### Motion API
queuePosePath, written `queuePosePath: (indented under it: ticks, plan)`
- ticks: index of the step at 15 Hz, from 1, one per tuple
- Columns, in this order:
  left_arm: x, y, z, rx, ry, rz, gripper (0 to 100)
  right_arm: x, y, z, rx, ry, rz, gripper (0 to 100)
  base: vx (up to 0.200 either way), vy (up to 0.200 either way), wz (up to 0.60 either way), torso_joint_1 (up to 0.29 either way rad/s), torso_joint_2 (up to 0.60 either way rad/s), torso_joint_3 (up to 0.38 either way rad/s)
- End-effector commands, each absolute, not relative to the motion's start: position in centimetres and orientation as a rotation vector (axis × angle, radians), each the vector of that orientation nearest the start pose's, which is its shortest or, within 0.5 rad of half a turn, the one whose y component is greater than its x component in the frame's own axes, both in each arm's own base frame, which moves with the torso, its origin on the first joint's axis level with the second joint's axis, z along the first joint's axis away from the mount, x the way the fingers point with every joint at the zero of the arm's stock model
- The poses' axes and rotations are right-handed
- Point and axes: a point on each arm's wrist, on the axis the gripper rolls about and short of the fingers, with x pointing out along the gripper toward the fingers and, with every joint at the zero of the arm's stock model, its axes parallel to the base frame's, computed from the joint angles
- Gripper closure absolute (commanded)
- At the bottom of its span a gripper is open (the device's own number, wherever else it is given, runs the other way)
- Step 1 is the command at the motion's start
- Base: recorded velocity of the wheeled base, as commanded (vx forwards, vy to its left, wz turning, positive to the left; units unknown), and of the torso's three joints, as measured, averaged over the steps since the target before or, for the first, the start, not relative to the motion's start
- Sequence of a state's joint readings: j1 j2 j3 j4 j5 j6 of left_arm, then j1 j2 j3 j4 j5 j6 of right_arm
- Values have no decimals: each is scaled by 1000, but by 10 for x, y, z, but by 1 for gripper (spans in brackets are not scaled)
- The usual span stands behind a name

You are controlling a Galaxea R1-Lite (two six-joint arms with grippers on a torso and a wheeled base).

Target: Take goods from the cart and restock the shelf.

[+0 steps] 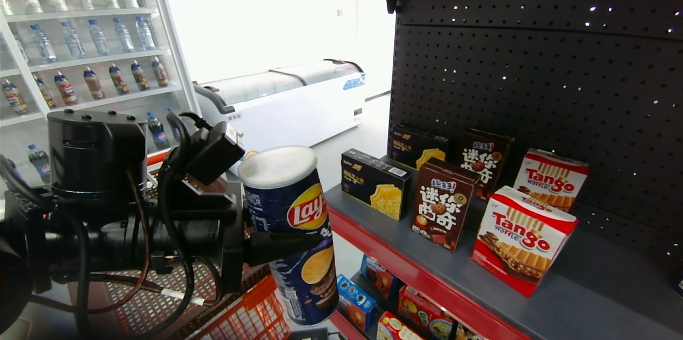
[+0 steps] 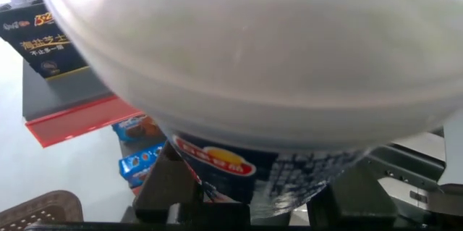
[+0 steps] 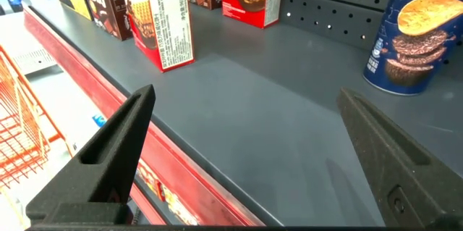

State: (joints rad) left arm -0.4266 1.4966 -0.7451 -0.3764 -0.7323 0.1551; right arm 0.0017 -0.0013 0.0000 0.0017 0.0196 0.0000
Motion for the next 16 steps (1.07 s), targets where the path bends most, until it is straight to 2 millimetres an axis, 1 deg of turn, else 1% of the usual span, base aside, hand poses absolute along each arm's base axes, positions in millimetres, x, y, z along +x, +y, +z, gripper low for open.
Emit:
queuePosePath:
  ticks: [1,5,8,10,16]
  plan:
    - [218,-116,199,75,303,-1172,100,-23,0,75,0,2,21,0,0,0,-600,2,-2,2]
    - [217,-118,200,79,297,-1183,100,-23,0,75,0,2,21,0,0,0,-600,4,1,1]
    - [210,-133,206,91,276,-1247,100,-23,0,75,0,2,21,0,0,0,-600,4,7,1]
    - [208,-137,210,94,263,-1263,100,-23,0,75,0,2,21,0,0,0,-600,0,7,5]
    - [211,-138,208,93,269,-1260,100,-23,0,75,0,2,21,0,0,0,-600,5,2,0]
